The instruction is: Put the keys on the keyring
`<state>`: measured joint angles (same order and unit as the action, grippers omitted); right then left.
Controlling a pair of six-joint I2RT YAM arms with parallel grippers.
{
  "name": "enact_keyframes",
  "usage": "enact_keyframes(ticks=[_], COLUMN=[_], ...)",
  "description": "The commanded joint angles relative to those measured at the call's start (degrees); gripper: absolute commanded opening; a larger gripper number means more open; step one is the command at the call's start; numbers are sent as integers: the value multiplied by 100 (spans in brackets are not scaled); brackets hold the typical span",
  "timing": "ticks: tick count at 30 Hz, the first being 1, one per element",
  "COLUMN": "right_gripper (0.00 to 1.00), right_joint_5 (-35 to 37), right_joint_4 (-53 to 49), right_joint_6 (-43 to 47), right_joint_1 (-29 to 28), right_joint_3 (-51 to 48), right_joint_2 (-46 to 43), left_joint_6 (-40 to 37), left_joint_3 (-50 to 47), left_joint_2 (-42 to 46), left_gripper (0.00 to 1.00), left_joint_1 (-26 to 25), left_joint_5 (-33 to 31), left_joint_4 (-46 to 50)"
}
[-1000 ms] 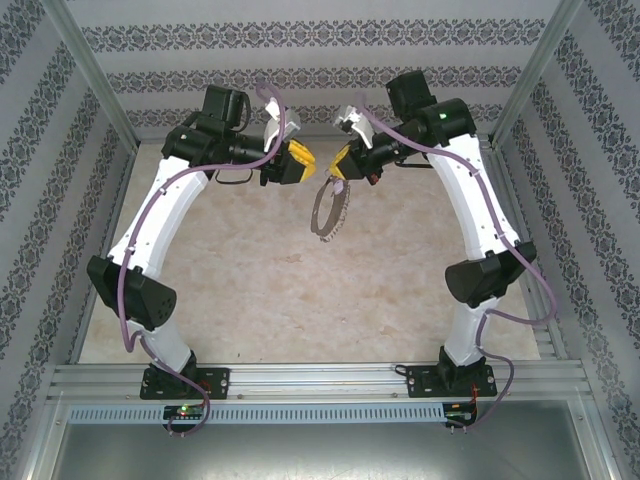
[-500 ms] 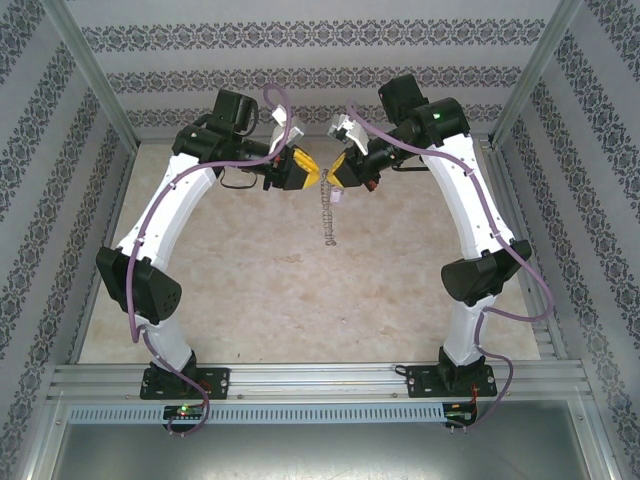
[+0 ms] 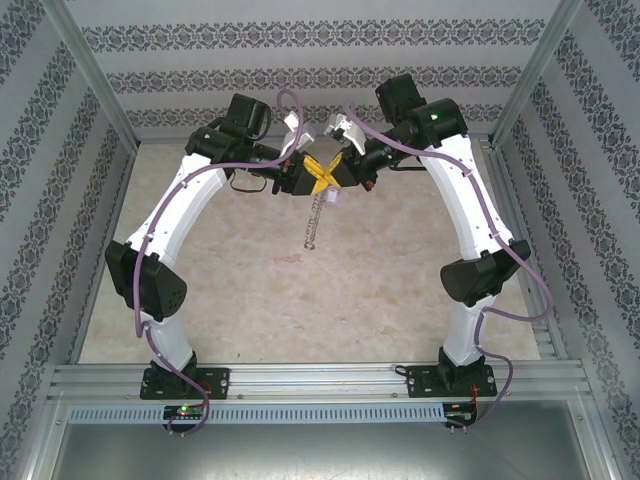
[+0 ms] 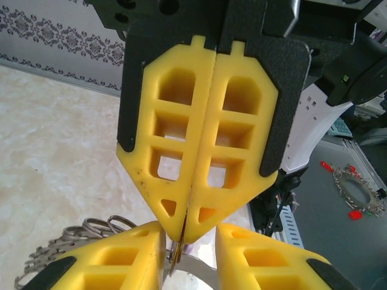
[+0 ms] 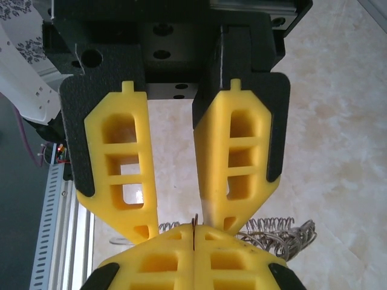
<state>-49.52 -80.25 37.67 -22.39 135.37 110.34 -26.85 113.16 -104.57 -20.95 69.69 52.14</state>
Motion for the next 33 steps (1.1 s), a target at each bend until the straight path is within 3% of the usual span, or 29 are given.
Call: enact_keyframes(ticks=[1, 9, 13, 14, 15, 18, 26, 33], right_gripper=[0, 0, 0, 10, 26, 42, 49, 51], right_joint_5=[-181, -173, -172, -177, -163, -382, -1533, -2128], right_joint_4=[167, 258, 519, 704, 942, 2010, 5222, 6011], right_joint_6=[-59, -93, -254, -386, -553, -1152, -2966, -3396], right_joint_1=[-55, -64, -49, -10, 44, 326, 1096, 1052], right_joint_3=[38, -11, -146, -263, -445, -1489, -4849, -5580], right_joint_2=[-69, -91, -176, -252, -374, -1009, -2698, -2590], left_joint_6=[-171, -115, 35, 145, 234, 373, 458, 550], left_joint_3=[22, -41, -194, -279, -376, -570, -673, -638], left_joint_2=[-37, 7, 94, 131, 183, 321, 471, 508], left_gripper=[25, 0, 0, 0, 0, 0, 0, 0], left_joint_1=[-52, -51, -57, -57, -57, -58, -58, -50], left_joint_5=[194, 229, 278, 256, 209, 132, 54, 95], left_joint_4=[69, -68, -364, -525, -695, -1016, -1194, -1276])
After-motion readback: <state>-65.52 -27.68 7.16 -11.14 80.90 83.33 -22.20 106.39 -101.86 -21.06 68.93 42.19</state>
